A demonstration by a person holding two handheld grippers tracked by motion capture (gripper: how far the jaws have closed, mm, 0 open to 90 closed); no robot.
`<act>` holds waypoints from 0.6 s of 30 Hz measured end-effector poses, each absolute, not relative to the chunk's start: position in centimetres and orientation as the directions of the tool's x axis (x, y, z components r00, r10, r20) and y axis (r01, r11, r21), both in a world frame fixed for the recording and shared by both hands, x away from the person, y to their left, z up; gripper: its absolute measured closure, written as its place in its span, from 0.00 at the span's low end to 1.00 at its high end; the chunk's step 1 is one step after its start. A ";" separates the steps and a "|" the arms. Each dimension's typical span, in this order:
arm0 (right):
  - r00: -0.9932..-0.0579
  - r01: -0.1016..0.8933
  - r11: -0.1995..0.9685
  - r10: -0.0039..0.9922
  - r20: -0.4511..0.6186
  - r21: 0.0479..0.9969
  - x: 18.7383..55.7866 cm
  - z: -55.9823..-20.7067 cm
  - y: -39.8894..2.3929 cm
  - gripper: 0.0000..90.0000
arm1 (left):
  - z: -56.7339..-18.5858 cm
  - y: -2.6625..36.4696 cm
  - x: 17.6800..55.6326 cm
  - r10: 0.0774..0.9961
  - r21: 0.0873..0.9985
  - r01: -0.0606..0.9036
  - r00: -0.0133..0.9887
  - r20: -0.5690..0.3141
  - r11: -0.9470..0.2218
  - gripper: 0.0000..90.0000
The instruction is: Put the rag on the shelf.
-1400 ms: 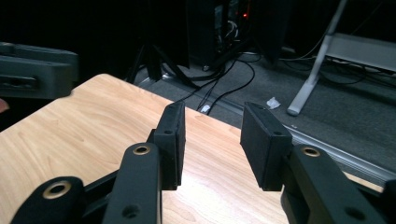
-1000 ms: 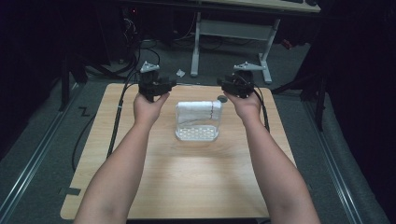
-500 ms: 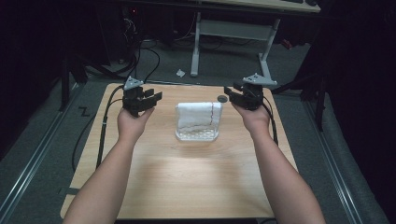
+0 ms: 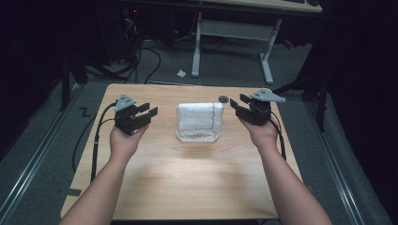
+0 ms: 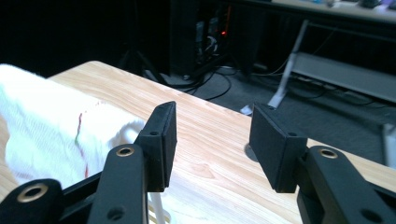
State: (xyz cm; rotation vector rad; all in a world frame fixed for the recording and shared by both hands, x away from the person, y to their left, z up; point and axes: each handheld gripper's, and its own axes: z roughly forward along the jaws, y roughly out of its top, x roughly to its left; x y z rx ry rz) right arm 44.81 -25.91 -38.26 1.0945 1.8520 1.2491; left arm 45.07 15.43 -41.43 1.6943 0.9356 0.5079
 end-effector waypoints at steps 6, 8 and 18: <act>-0.453 0.258 0.231 0.887 -0.093 0.938 42.5 -38.7 -26.1 0.56 | -42.6 16.0 42.8 0.784 0.934 0.333 0.611 -0.111 -0.127 0.63; -0.463 0.256 0.245 0.880 -0.104 0.935 41.5 -39.3 -26.0 0.56 | -43.3 16.2 41.8 0.779 0.930 0.343 0.616 -0.117 -0.132 0.63; -0.478 0.358 0.223 0.878 -0.028 0.907 34.4 -45.8 -25.8 0.54 | -50.3 16.5 34.4 0.740 0.852 0.455 0.660 -0.129 -0.257 0.58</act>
